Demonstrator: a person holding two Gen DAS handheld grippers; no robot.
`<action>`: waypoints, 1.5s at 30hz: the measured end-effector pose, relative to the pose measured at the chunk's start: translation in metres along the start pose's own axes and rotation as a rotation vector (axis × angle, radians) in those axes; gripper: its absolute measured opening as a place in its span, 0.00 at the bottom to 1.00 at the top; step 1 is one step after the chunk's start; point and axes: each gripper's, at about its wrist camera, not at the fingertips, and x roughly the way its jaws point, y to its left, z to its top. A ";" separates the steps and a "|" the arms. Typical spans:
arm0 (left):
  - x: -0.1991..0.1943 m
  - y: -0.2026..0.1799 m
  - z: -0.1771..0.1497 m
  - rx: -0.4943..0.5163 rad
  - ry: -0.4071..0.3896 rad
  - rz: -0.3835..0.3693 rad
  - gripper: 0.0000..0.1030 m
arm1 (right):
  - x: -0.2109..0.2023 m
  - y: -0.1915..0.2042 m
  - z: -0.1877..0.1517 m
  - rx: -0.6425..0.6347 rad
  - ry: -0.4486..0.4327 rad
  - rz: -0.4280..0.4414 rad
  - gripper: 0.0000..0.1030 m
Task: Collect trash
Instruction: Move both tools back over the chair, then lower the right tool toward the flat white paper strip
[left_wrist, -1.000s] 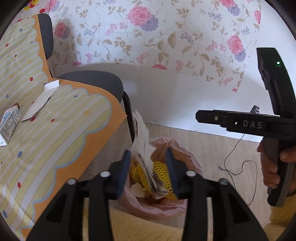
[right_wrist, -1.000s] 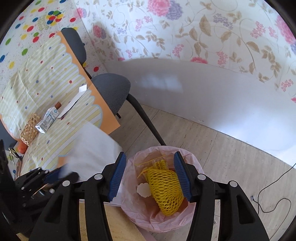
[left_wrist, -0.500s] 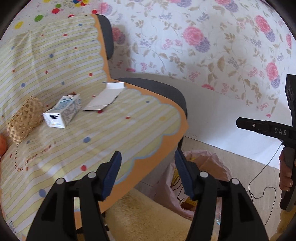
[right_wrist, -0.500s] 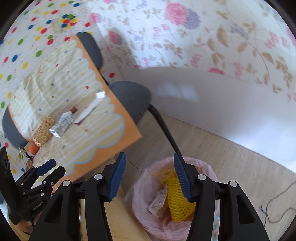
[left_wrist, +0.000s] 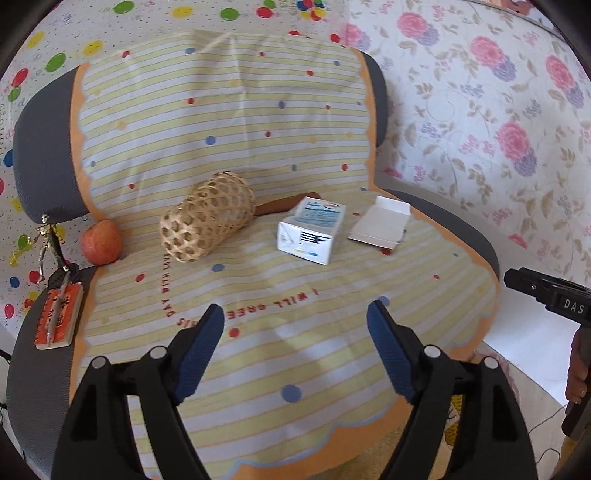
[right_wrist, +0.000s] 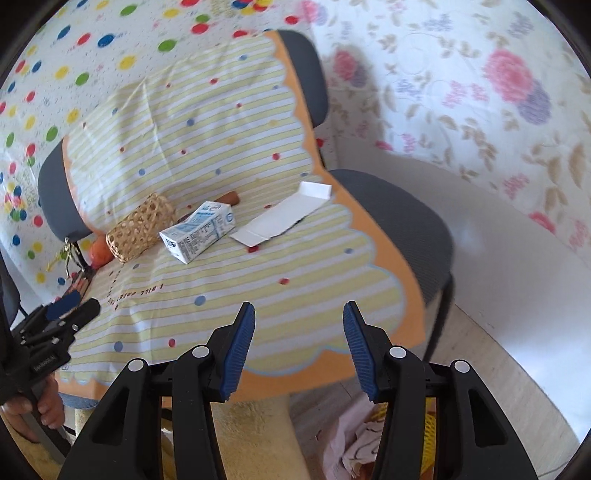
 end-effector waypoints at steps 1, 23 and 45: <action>0.001 0.006 0.002 -0.008 -0.001 0.017 0.78 | 0.008 0.004 0.004 -0.009 0.003 0.008 0.49; 0.079 0.065 0.031 -0.129 0.086 0.064 0.78 | 0.221 0.060 0.111 -0.130 0.237 -0.018 0.60; 0.066 0.041 0.013 -0.095 0.155 -0.031 0.81 | 0.089 0.014 0.031 -0.279 0.114 0.031 0.82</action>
